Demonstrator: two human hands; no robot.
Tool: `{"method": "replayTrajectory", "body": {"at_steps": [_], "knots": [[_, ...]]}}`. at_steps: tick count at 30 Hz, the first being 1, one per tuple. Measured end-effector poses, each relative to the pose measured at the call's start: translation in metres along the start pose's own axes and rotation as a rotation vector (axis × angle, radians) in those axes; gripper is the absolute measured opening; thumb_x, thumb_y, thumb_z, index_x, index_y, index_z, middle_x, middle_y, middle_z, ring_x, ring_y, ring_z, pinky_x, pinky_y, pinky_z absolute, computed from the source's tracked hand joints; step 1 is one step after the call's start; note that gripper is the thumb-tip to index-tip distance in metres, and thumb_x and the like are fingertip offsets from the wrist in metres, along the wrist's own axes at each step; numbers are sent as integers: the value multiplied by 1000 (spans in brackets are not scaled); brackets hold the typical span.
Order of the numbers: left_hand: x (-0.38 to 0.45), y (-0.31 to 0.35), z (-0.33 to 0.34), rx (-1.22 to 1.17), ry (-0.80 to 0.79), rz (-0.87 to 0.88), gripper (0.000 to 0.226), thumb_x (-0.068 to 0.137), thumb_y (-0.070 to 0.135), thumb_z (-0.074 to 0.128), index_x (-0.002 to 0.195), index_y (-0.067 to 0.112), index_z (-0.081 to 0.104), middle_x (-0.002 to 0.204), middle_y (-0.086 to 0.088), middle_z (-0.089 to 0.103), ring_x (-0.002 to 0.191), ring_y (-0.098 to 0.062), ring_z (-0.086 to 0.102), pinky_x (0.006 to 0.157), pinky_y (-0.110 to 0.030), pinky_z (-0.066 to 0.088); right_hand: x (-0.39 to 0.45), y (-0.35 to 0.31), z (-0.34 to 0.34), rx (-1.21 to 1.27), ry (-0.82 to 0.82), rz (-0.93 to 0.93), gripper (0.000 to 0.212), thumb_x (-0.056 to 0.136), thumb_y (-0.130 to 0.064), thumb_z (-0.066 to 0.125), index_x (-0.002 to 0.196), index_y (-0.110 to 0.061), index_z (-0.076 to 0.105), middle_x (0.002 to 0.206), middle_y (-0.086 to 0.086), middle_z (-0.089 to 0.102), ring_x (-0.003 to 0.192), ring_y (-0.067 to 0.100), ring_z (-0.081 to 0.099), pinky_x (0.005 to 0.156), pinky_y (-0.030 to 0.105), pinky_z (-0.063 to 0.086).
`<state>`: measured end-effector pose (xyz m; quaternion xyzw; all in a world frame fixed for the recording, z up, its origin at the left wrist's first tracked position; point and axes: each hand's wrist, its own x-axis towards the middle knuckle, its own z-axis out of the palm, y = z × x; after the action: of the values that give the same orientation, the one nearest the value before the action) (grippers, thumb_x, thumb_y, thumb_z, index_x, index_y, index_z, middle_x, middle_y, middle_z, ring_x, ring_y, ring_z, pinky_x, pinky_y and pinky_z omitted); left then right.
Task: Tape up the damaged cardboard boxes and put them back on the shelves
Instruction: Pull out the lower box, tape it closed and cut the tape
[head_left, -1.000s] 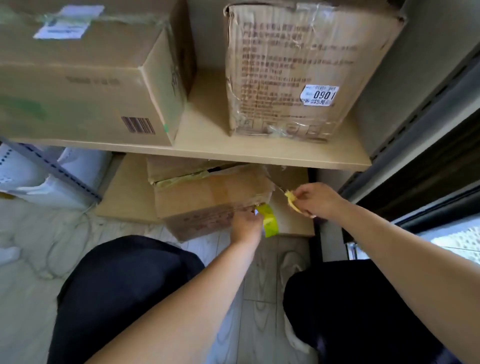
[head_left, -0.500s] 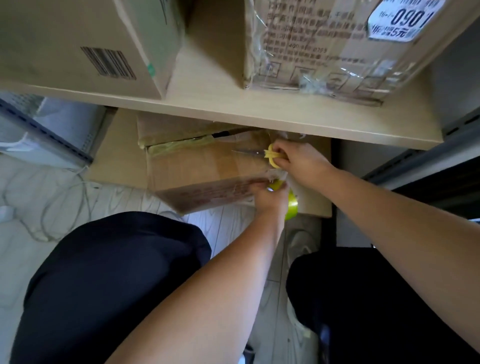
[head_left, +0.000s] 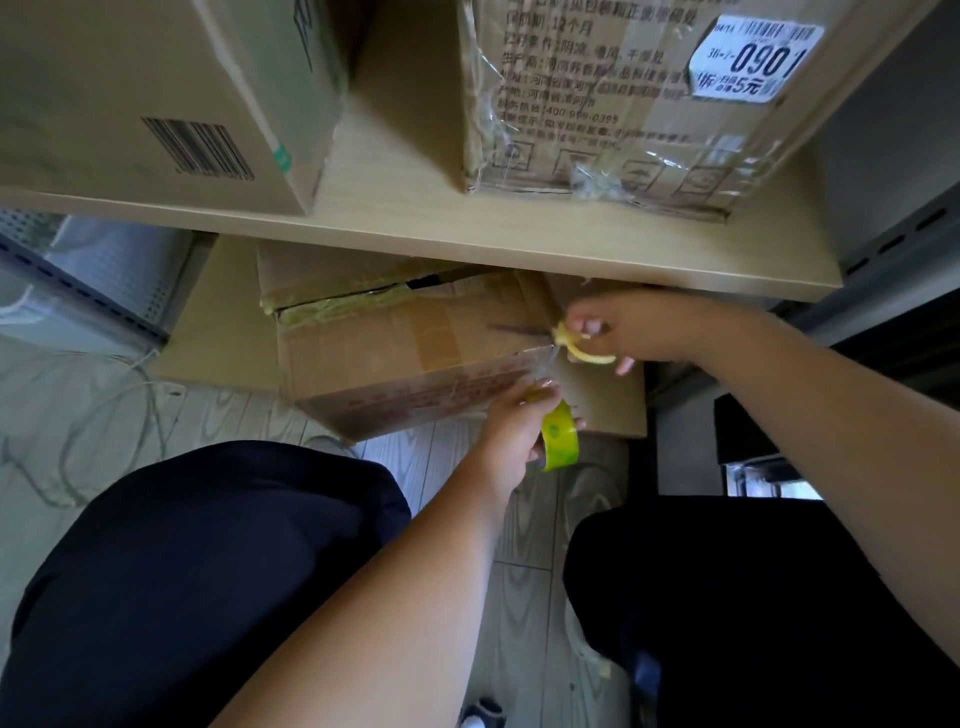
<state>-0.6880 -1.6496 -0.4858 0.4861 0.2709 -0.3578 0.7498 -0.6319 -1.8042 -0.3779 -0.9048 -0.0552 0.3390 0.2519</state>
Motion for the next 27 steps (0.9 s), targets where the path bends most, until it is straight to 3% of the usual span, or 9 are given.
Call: {"method": "replayTrajectory", "body": {"at_steps": [3,6,9,13,17,20,24,27], "knots": [[0,-2,0,-30,33,14,23,89,3,70,99,18,55,78,-10,69,51,-19,70,46,-29,57,-18,8,4,-156,-64,71,9,92,-27,64,92,-19,59,100,4,66,91,32,65,79,42,56],[1,-3,-4,23,43,63,26,89,1,70,107,11,55,93,-19,64,57,-21,68,46,-29,57,-28,16,1,-315,-59,184,40,78,-46,77,95,-15,57,90,4,63,81,24,58,71,32,46],[0,-4,-3,52,39,105,23,91,-2,67,111,6,57,99,-22,59,69,-29,63,45,-28,56,-32,28,1,-403,-163,308,52,71,-59,78,98,-18,61,88,-2,60,80,17,55,70,28,43],[2,-4,-3,59,20,113,18,91,-2,66,107,4,60,91,-22,59,63,-28,66,45,-26,55,-22,41,4,-255,-199,311,51,71,-59,78,104,-21,68,101,-1,64,95,17,60,83,29,51],[6,-5,-4,49,26,76,19,90,4,69,107,9,61,83,-16,64,50,-20,69,48,-26,57,-1,48,11,-66,-211,259,27,74,-51,80,82,-29,66,89,-7,60,80,7,55,60,18,42],[8,-6,-5,48,29,68,19,90,7,71,106,12,60,84,-15,66,51,-20,70,48,-25,56,12,54,14,-11,-210,228,23,74,-46,82,71,-31,64,78,-10,58,71,4,53,50,10,39],[11,-7,-7,81,16,50,17,89,14,73,101,17,61,78,-6,72,60,-21,73,67,-29,56,22,61,15,25,-196,205,20,73,-42,83,75,-32,66,82,-11,59,73,5,55,53,12,41],[11,-7,-7,77,11,37,16,89,16,73,99,18,60,74,-4,73,62,-21,73,69,-29,56,26,65,18,56,-186,210,23,71,-44,84,79,-32,66,86,-11,60,77,6,56,57,17,42]]}}
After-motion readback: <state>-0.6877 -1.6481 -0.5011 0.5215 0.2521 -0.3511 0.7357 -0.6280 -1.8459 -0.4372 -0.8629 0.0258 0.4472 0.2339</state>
